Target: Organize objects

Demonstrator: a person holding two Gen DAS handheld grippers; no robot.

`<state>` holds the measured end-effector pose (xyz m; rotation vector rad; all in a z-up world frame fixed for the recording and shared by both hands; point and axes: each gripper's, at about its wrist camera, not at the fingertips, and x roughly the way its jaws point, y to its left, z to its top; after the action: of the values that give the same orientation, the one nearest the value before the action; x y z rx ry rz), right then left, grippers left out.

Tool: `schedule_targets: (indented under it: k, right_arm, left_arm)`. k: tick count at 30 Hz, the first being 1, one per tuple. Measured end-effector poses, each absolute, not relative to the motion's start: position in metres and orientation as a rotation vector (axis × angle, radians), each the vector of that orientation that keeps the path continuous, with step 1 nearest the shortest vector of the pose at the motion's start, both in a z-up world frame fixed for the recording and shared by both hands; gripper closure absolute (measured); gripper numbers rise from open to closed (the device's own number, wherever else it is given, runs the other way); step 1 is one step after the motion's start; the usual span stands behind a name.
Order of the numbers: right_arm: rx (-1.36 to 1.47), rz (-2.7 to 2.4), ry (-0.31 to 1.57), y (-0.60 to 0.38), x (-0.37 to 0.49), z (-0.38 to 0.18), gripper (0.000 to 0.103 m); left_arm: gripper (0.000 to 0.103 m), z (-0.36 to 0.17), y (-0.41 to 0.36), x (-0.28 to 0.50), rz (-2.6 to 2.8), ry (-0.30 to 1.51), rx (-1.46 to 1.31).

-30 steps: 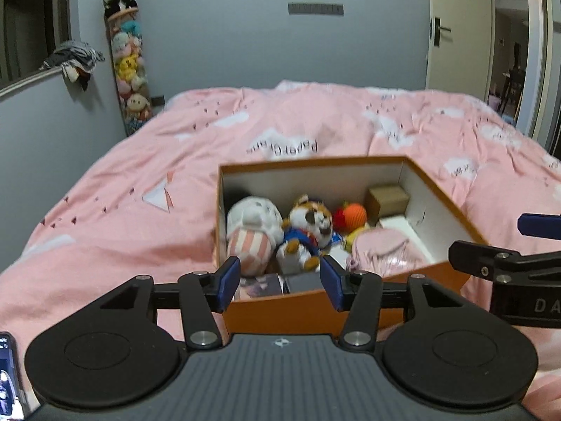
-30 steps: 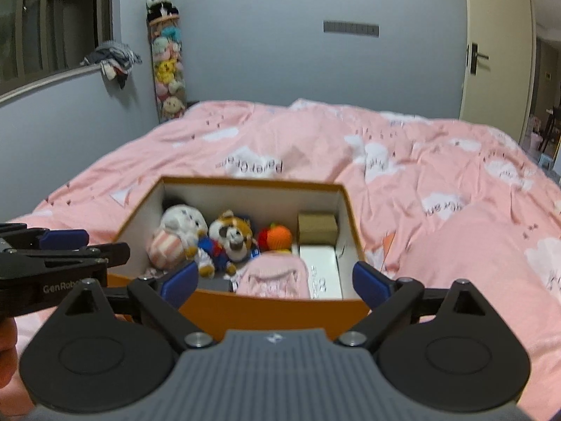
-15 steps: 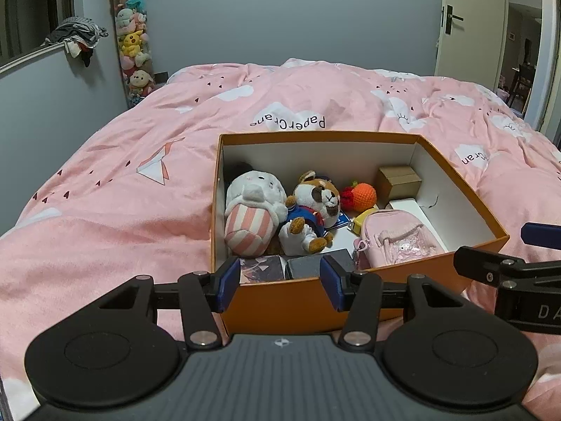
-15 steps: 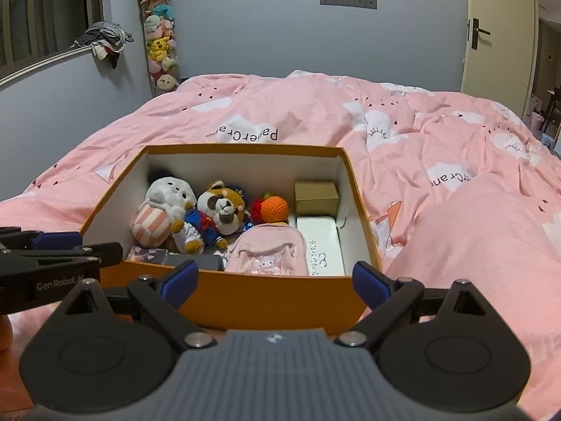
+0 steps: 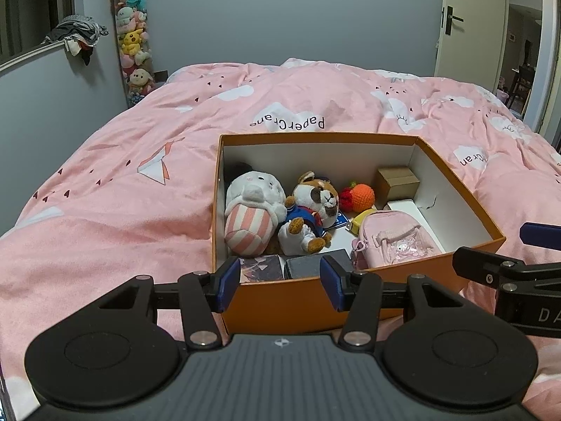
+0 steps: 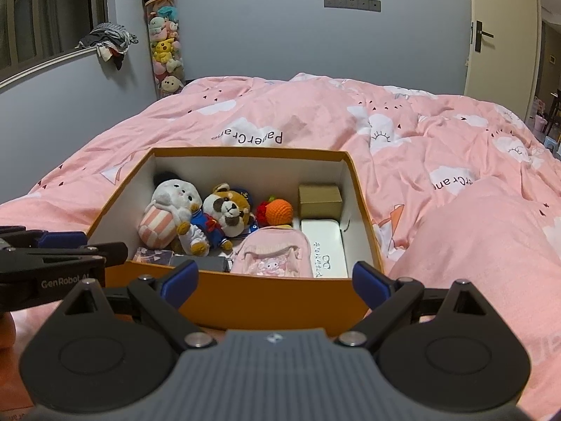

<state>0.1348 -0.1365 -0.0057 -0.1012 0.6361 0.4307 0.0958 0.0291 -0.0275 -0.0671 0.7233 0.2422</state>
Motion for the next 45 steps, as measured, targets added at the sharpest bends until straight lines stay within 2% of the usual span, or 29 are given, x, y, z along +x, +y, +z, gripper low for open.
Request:
schedule_targets:
  k: [26, 29, 45]
  right_arm:
    - [-0.114, 0.438, 0.752, -0.132, 0.141, -0.018, 0.008]
    - [-0.121, 0.426, 0.75, -0.132, 0.141, -0.018, 0.005]
    - [-0.121, 0.421, 0.75, -0.133, 0.142, -0.017, 0.005]
  left_arm:
    - [0.042, -0.029, 0.028, 0.096, 0.237, 0.753, -0.051]
    - [0.038, -0.029, 0.025, 0.096, 0.225, 0.761, -0.036]
    - [0.038, -0.028, 0.024, 0.095, 0.225, 0.762, -0.019]
